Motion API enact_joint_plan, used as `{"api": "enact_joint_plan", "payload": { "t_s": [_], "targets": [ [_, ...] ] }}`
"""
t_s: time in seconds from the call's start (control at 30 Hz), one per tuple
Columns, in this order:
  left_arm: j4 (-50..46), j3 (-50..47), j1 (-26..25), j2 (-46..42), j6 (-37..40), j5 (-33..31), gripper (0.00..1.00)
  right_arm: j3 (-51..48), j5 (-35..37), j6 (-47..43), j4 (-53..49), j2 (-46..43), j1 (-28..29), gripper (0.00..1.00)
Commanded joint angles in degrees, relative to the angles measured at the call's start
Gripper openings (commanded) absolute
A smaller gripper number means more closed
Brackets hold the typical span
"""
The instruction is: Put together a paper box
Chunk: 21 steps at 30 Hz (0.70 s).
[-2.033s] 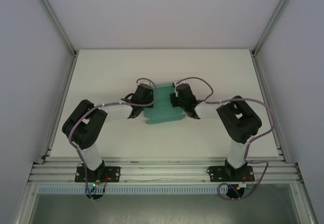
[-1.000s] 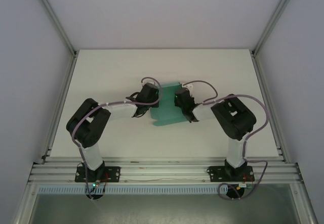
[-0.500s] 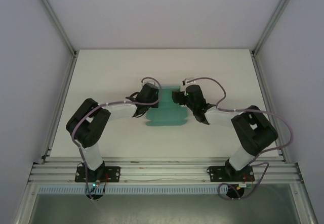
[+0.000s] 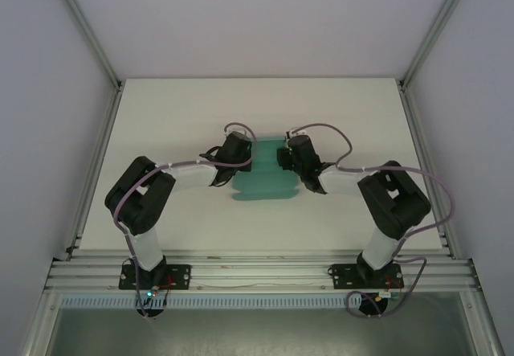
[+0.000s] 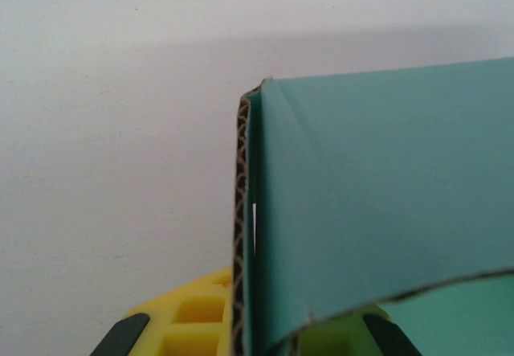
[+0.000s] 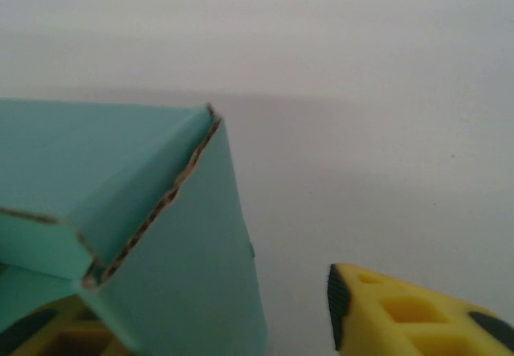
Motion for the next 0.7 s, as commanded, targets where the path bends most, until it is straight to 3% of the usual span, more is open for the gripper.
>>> {"api": "enact_joint_plan", "payload": {
  "t_s": [0.0, 0.17, 0.37, 0.67],
  "targets": [
    [-4.3, 1.6, 0.2, 0.5, -0.3, -1.7, 0.00, 3.3, 7.3, 2.2, -0.9, 2.5, 1.4, 0.33],
    [-7.2, 3.8, -0.2, 1.3, -4.0, -5.5, 0.00, 5.9, 17.2, 7.6, -2.6, 5.8, 3.0, 0.11],
    [-18.9, 10.5, -0.2, 6.0, -12.3, -14.7, 0.00, 6.0, 26.9, 15.6, -6.0, 7.1, 3.6, 0.04],
    [-27.0, 13.4, 0.1, 9.7, -19.2, -19.2, 0.00, 9.3, 39.4, 22.8, -19.2, 8.4, 3.8, 0.01]
  ]
}}
